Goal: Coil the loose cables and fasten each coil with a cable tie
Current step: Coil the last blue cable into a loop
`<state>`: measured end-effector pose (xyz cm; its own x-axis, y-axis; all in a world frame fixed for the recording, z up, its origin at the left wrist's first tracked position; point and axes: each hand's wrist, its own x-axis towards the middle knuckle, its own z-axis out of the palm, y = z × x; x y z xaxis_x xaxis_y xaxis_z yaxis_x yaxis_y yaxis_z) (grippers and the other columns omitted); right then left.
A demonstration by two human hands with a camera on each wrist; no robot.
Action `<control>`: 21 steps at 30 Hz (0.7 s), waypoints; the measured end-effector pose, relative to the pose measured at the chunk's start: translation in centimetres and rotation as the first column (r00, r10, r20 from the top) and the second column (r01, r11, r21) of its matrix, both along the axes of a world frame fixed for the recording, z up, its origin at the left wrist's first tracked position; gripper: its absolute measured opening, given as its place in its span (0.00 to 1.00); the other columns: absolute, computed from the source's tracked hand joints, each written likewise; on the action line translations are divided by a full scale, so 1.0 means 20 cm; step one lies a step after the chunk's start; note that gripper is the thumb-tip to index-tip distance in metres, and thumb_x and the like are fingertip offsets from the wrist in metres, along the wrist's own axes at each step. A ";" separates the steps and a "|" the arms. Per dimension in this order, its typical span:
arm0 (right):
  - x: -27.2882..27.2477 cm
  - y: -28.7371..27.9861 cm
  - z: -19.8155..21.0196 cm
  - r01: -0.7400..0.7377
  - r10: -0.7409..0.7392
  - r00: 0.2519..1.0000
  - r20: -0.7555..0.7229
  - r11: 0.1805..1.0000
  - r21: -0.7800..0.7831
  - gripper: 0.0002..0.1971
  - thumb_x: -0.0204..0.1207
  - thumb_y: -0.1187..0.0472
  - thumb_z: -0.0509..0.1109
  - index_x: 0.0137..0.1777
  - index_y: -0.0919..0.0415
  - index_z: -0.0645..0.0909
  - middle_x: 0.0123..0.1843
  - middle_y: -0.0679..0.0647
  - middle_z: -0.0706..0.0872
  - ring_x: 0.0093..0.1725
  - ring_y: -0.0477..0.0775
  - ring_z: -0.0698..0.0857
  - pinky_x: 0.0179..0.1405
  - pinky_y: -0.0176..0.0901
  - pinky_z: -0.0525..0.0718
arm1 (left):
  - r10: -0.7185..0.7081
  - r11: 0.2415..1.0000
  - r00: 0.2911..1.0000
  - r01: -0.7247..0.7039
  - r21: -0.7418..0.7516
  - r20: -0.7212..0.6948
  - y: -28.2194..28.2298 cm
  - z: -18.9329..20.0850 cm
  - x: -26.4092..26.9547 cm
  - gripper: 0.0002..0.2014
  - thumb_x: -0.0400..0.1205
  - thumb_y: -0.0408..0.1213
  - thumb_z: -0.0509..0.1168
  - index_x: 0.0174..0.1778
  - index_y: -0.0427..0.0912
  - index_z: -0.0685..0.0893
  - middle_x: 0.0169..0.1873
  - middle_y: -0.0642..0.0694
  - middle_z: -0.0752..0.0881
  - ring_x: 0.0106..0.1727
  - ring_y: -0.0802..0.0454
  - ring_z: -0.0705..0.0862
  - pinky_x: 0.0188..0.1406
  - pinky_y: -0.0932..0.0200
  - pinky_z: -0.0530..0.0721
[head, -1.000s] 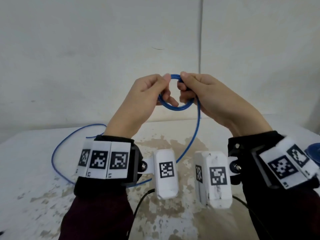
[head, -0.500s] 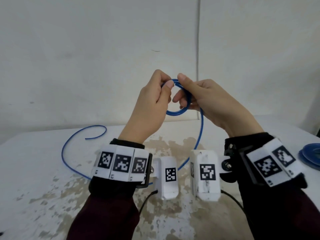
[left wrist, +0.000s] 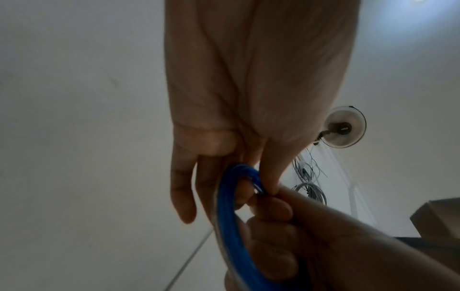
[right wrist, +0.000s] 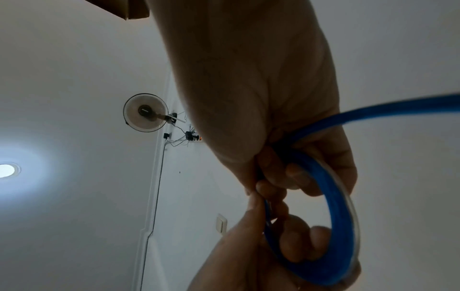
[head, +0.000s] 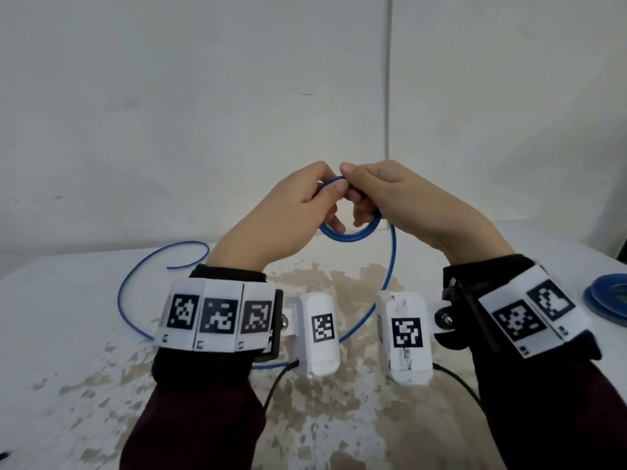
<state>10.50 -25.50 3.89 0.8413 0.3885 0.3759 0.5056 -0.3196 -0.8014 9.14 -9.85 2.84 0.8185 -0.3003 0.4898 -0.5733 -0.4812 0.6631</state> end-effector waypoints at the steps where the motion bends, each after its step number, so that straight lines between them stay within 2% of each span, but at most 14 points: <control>1: 0.00 0.01 0.00 0.012 -0.012 1.000 -0.004 1.000 0.020 0.21 0.87 0.52 0.53 0.32 0.59 0.70 0.23 0.44 0.71 0.28 0.47 0.73 0.37 0.37 0.79 | 0.020 0.999 0.999 -0.021 0.027 0.043 -0.01 0.00 0.00 0.12 0.88 0.39 0.54 0.49 0.36 0.79 0.29 0.53 0.79 0.33 0.61 0.85 0.41 0.64 0.79; 3: 0.00 0.02 0.00 0.045 -0.040 0.998 -0.052 0.992 0.114 0.21 0.87 0.50 0.54 0.36 0.61 0.75 0.25 0.48 0.72 0.29 0.48 0.75 0.41 0.42 0.83 | 0.109 0.993 0.977 -0.117 0.031 0.183 -0.02 0.00 0.01 0.12 0.89 0.39 0.53 0.45 0.37 0.77 0.30 0.52 0.78 0.29 0.62 0.81 0.31 0.72 0.74; 5: 0.01 0.03 0.00 0.046 -0.017 0.991 -0.134 0.975 0.219 0.21 0.86 0.49 0.54 0.39 0.61 0.79 0.25 0.48 0.76 0.31 0.47 0.79 0.45 0.45 0.86 | 0.184 0.983 0.938 -0.169 -0.074 0.295 -0.04 -0.02 0.02 0.12 0.89 0.37 0.53 0.43 0.36 0.74 0.29 0.50 0.77 0.27 0.59 0.77 0.28 0.72 0.72; 7: 0.02 0.02 0.01 -0.006 0.059 0.983 -0.173 0.956 0.292 0.21 0.87 0.50 0.53 0.39 0.61 0.79 0.25 0.48 0.76 0.32 0.49 0.80 0.51 0.47 0.86 | 0.216 0.971 0.916 -0.164 -0.176 0.338 -0.06 -0.03 0.03 0.12 0.89 0.37 0.54 0.42 0.34 0.73 0.28 0.50 0.75 0.27 0.54 0.77 0.27 0.70 0.72; 8: 0.01 0.01 0.01 -0.022 0.074 0.984 -0.161 0.952 0.307 0.21 0.88 0.51 0.52 0.38 0.60 0.77 0.25 0.48 0.73 0.32 0.49 0.78 0.51 0.46 0.85 | 0.204 0.967 0.928 -0.140 -0.215 0.311 -0.07 -0.03 0.03 0.12 0.88 0.36 0.54 0.41 0.34 0.74 0.27 0.49 0.74 0.26 0.54 0.78 0.28 0.68 0.75; 10: 0.01 0.01 0.02 -0.012 0.041 0.994 -0.103 0.963 0.268 0.21 0.88 0.53 0.53 0.35 0.61 0.74 0.26 0.50 0.69 0.29 0.48 0.73 0.44 0.40 0.83 | 0.087 0.965 0.982 -0.042 -0.261 0.165 -0.06 -0.01 0.03 0.14 0.88 0.36 0.55 0.38 0.35 0.75 0.25 0.49 0.74 0.25 0.55 0.81 0.35 0.57 0.82; 12: 0.01 0.02 0.01 -0.007 0.015 0.999 -0.044 0.981 0.194 0.20 0.87 0.53 0.55 0.35 0.62 0.73 0.29 0.54 0.69 0.27 0.47 0.71 0.44 0.44 0.83 | -0.033 0.980 0.998 0.043 -0.194 0.054 -0.03 0.01 0.02 0.14 0.88 0.36 0.55 0.38 0.36 0.78 0.24 0.49 0.73 0.26 0.55 0.83 0.38 0.54 0.83; 14: 0.00 0.04 0.00 -0.019 0.029 0.999 -0.046 0.981 0.193 0.20 0.86 0.51 0.57 0.36 0.62 0.76 0.27 0.52 0.72 0.27 0.48 0.74 0.46 0.48 0.85 | -0.004 0.994 0.993 0.017 -0.111 0.115 -0.01 0.01 0.02 0.14 0.88 0.36 0.54 0.39 0.37 0.77 0.25 0.49 0.76 0.27 0.54 0.82 0.36 0.55 0.80; 17: -0.01 0.05 0.01 -0.024 0.061 0.989 -0.133 0.964 0.265 0.20 0.85 0.48 0.57 0.39 0.61 0.79 0.24 0.49 0.75 0.29 0.50 0.80 0.47 0.49 0.88 | 0.155 0.982 0.948 -0.118 -0.146 0.278 -0.01 0.00 0.01 0.13 0.88 0.37 0.55 0.36 0.39 0.74 0.26 0.48 0.75 0.27 0.53 0.74 0.31 0.57 0.73; 19: -0.01 0.05 0.01 -0.017 0.049 0.992 -0.116 0.965 0.263 0.21 0.86 0.49 0.57 0.36 0.62 0.76 0.22 0.48 0.70 0.25 0.48 0.76 0.41 0.44 0.87 | 0.168 0.979 0.950 -0.129 -0.160 0.262 -0.04 0.00 -0.01 0.14 0.87 0.37 0.56 0.34 0.42 0.74 0.25 0.52 0.75 0.26 0.56 0.76 0.31 0.59 0.74; 21: -0.01 0.05 0.00 0.079 -0.082 0.997 0.010 0.987 0.142 0.22 0.86 0.50 0.56 0.33 0.61 0.74 0.20 0.44 0.69 0.20 0.43 0.72 0.35 0.41 0.84 | 0.129 0.990 0.978 -0.117 -0.078 0.167 -0.06 -0.01 0.00 0.12 0.87 0.39 0.56 0.39 0.39 0.77 0.27 0.52 0.76 0.27 0.56 0.77 0.32 0.61 0.76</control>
<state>10.27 -24.51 3.94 0.8612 0.2619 0.4356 0.4958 -0.2441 -0.8334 9.08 -10.99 2.63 0.7495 -0.1639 0.6414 -0.6202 -0.5124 0.5939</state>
